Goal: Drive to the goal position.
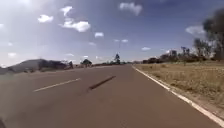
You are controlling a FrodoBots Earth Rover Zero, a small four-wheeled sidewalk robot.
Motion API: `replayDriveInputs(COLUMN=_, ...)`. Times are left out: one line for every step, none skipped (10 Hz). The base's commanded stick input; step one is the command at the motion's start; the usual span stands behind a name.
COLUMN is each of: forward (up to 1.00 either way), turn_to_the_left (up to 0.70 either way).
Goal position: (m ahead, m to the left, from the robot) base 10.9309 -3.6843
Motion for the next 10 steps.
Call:
replayDriveInputs(forward=0.85, turn_to_the_left=-0.32)
replayDriveInputs(forward=0.85, turn_to_the_left=-0.14)
replayDriveInputs(forward=0.85, turn_to_the_left=0.01)
replayDriveInputs(forward=0.85, turn_to_the_left=0.01)
replayDriveInputs(forward=0.85, turn_to_the_left=0.01)
replayDriveInputs(forward=0.85, turn_to_the_left=0.01)
replayDriveInputs(forward=0.85, turn_to_the_left=0.01)
replayDriveInputs(forward=0.85, turn_to_the_left=0.01)
replayDriveInputs(forward=0.85, turn_to_the_left=0.01)
replayDriveInputs(forward=0.85, turn_to_the_left=0.01)
